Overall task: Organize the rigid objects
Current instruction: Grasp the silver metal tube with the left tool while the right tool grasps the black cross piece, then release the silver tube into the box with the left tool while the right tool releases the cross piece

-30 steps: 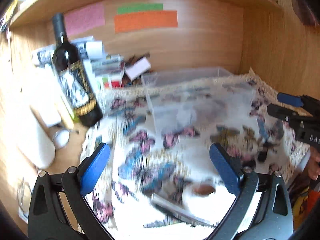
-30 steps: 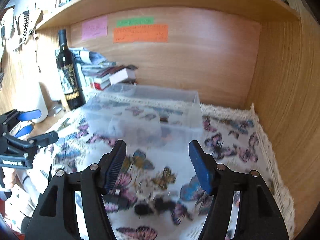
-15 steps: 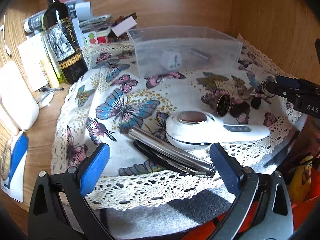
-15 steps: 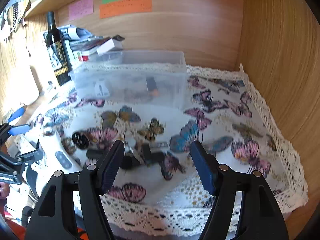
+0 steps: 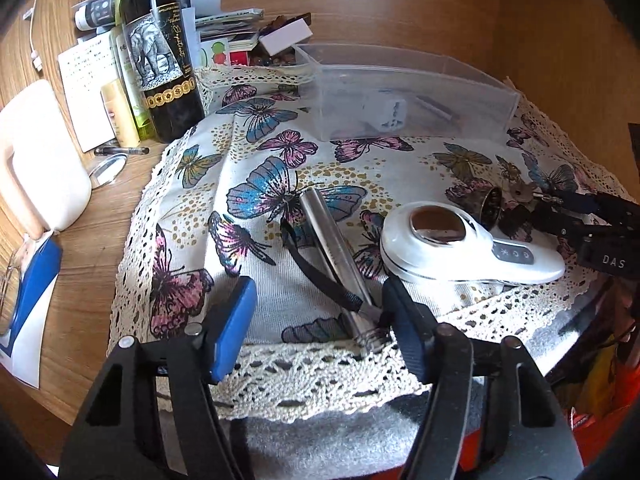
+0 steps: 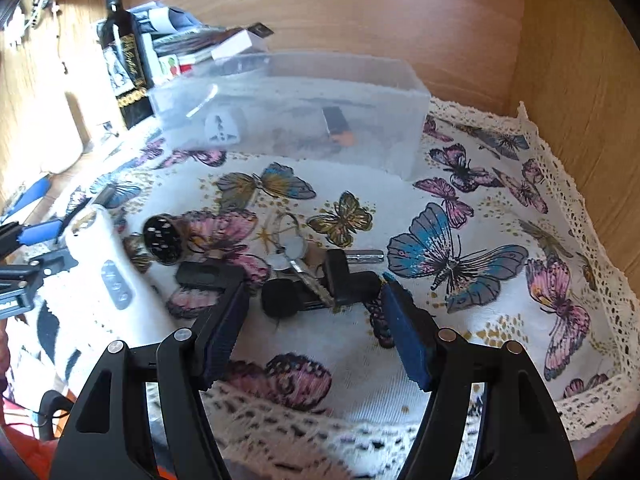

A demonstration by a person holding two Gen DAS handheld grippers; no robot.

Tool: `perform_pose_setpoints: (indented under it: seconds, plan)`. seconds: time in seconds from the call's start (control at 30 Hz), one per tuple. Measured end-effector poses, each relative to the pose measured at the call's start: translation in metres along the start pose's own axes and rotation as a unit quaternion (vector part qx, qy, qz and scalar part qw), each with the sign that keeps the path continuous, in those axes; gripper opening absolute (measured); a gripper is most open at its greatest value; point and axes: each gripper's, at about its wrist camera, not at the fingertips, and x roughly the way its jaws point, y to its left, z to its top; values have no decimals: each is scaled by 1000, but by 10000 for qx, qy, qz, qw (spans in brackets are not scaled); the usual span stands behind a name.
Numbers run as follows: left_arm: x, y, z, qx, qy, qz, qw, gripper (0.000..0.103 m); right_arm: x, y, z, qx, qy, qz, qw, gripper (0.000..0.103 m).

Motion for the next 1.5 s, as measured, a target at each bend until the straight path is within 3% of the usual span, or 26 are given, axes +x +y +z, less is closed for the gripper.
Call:
perform_pose_setpoints:
  seconds: [0.07, 0.17, 0.27, 0.3, 0.33, 0.7, 1.13, 1.3, 1.5]
  plan:
    - [4, 3, 5, -50, 3, -5, 10000, 61, -1, -3, 1, 54, -44, 30, 10000, 66]
    - [10, 7, 13, -158, 7, -52, 9999, 50, -2, -3, 1, 47, -93, 26, 9999, 58]
    - [15, 6, 15, -95, -108, 71, 9999, 30, -4, -4, 0, 46, -180, -119, 9998, 57]
    - [14, 6, 16, -70, -126, 139, 9998, 18, -5, -4, 1, 46, -214, -185, 9996, 57]
    - [13, 7, 17, -51, -163, 217, 9996, 15, -8, -6, 1, 61, -255, -228, 9994, 57]
    - [-18, 32, 41, -202, -677, 245, 9972, 15, -40, -28, 24, 403, -848, -505, 9943, 57]
    - [-40, 19, 109, -87, -1480, -182, 9888, 15, -58, -24, 75, 361, -1528, -466, 9865, 57]
    - [-34, 17, 134, -102, -1583, -273, 9870, 15, -63, -23, 94, 240, -1719, -498, 9836, 57]
    - [-11, 17, 164, -201, -1408, -442, 9888, 15, -59, -23, 118, 136, -1832, -360, 9823, 57]
